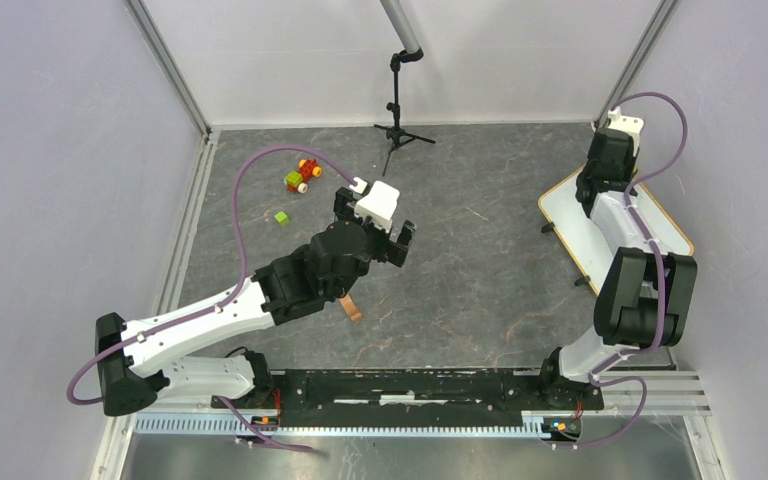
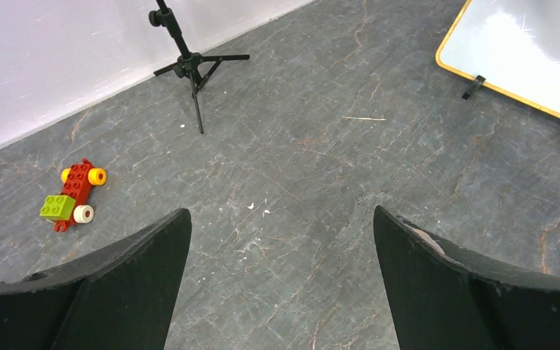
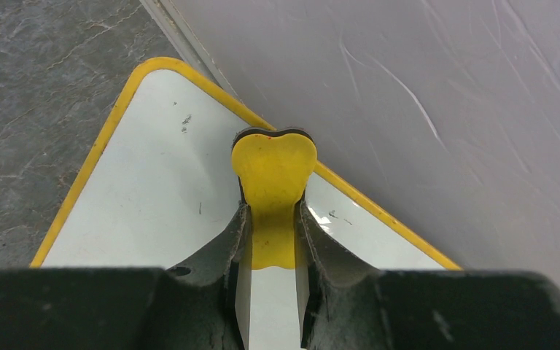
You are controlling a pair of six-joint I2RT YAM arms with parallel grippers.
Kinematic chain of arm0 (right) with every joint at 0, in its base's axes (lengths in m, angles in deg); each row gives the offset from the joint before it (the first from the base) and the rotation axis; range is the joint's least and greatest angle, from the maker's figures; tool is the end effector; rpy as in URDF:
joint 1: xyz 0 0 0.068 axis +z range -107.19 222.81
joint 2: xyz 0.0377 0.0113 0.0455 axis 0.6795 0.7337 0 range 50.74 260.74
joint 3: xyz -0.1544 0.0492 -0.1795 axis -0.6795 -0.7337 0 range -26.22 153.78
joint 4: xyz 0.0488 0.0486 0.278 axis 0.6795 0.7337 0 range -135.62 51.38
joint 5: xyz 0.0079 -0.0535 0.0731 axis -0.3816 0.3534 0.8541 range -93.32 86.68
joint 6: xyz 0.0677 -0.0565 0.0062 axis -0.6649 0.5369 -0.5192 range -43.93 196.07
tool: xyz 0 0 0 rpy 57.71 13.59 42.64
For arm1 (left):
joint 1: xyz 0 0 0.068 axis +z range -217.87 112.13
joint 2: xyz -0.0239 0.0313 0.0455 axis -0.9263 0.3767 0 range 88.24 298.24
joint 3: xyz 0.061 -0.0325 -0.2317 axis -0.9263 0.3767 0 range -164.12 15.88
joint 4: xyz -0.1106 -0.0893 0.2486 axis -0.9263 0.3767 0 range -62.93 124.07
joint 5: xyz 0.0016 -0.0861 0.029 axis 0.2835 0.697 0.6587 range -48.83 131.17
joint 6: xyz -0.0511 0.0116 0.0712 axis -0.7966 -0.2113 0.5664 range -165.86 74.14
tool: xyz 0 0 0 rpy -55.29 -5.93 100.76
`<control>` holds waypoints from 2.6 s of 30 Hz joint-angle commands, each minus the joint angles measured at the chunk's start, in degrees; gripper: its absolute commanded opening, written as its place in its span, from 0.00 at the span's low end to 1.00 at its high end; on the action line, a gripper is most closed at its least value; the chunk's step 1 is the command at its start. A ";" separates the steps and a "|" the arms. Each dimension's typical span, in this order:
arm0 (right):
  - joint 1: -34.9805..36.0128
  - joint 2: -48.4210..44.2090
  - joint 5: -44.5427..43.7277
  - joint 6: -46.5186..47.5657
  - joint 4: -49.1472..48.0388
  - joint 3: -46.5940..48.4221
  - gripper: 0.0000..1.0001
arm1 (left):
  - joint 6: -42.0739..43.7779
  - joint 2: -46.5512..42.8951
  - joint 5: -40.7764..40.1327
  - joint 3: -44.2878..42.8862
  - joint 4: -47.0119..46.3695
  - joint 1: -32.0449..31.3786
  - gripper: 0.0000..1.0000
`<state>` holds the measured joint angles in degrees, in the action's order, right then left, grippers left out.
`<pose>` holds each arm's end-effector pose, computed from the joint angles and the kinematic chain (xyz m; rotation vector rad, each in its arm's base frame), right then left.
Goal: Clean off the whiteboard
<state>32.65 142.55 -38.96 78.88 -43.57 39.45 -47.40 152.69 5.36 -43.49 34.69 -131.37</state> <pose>0.4043 -0.1189 0.2144 0.5157 1.9853 -0.7794 0.1884 -0.2748 0.3281 0.4988 1.6853 -0.2682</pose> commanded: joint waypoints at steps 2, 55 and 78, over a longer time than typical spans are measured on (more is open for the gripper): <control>-0.17 2.06 0.04 2.46 -1.60 3.17 0.25 | -2.50 -1.46 0.38 -1.45 -0.76 -0.42 1.00; 1.86 7.93 8.33 5.35 9.22 13.32 0.24 | -3.74 -1.93 1.72 0.29 -1.29 -0.46 1.00; 6.63 8.47 7.68 1.82 8.38 -6.08 0.24 | 2.98 -7.15 10.27 -0.82 2.80 -0.41 1.00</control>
<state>38.10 151.55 -29.95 83.57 -39.73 39.58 -46.85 150.15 13.05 -43.29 36.20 -131.40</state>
